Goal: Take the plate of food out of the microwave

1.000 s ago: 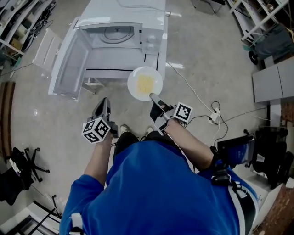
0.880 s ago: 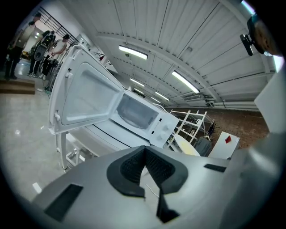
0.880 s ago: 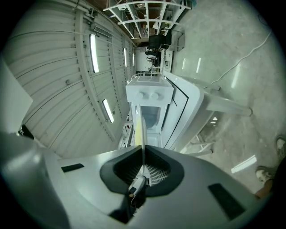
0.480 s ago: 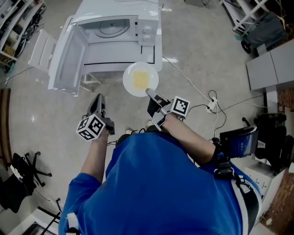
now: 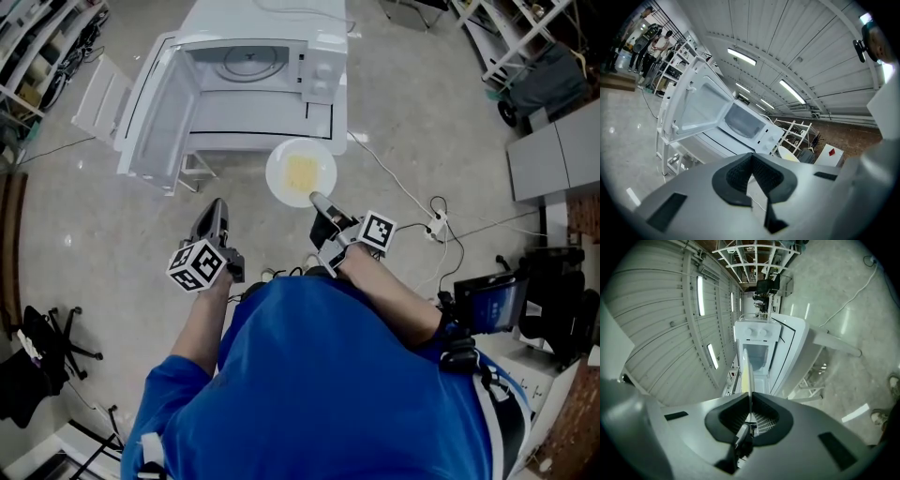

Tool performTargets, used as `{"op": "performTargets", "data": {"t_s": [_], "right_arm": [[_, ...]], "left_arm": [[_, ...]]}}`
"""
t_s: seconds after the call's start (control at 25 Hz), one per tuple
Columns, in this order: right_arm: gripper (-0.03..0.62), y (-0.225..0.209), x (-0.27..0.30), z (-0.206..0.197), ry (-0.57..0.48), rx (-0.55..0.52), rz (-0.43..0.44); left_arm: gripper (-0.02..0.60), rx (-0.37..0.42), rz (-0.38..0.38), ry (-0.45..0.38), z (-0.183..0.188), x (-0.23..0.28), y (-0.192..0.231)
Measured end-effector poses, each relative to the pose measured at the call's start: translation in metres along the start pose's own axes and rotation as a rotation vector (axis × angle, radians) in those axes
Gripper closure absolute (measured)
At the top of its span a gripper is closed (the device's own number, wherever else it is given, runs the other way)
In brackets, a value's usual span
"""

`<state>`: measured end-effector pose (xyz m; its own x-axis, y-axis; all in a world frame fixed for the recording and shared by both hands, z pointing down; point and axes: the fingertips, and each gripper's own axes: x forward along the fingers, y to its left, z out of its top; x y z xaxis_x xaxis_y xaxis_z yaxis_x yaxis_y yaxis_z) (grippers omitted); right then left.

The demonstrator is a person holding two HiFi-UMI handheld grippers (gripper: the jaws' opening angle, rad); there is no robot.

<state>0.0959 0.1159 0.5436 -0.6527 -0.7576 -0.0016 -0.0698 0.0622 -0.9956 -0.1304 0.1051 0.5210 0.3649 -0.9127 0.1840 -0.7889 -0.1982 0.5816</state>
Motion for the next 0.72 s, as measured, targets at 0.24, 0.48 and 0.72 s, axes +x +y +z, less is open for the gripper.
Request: {"op": "performTargets", "data": {"t_s": [0.24,0.48,0.72], "right_arm": [[0.577,-0.004,0.004,-0.003,0.002,0.001,-0.006],[0.577,-0.004,0.008,-0.004,0.003,0.009,0.0],[0.577,-0.007,0.013,-0.005,0.004,0.013,-0.007]], "left_arm": [[0.572,0.001,-0.001,0.009,-0.001,-0.002,0.003],[0.572,0.003,0.002,0.014,0.0,-0.002,0.005],[0.572,-0.002,0.005,0.016,0.0,-0.001,0.01]]}}
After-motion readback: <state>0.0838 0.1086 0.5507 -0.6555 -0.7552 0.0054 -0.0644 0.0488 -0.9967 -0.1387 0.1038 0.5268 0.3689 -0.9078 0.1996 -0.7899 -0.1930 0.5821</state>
